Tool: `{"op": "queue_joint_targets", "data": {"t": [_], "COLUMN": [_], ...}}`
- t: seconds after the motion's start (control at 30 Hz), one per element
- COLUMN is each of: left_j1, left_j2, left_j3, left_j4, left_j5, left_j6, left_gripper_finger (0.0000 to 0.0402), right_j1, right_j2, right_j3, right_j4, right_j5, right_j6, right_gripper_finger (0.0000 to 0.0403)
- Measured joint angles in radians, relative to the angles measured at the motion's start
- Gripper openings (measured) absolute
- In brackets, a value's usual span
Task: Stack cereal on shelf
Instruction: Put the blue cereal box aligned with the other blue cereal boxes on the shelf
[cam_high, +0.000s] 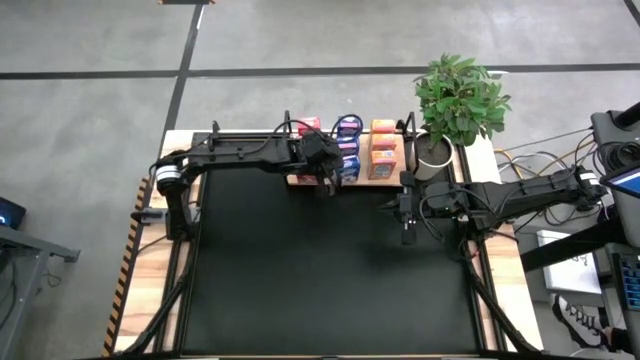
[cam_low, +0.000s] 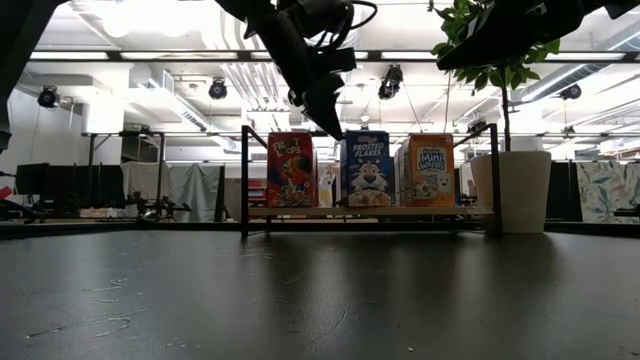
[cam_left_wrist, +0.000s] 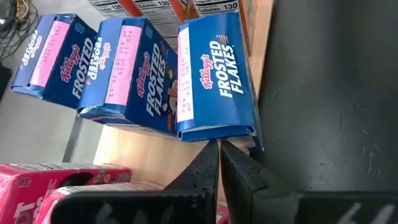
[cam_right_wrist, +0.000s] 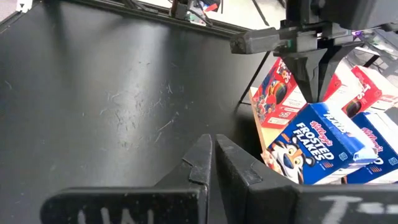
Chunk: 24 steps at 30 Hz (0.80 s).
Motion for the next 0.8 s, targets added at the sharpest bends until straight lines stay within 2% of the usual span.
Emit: {"op": "queue_joint_targets", "data": {"t": [0.6,0.8], "left_j1": [0.007,-0.006], "left_j2": [0.001,-0.021], "left_j3": [0.000,0.000], "left_j4": [0.026,-0.034], "left_j5": [-0.031,-0.059], "left_j6": [0.001,0.003], "left_gripper_finger": [0.0000,0.0000], "right_j1": [0.000,0.000], "right_j2": [0.000,0.000], "right_j3": [0.000,0.000], "right_j4": [0.000,-0.003], "right_j5": [0.000,0.000], "right_j6": [0.007,0.008], "right_gripper_finger": [0.0013,0.0013]}}
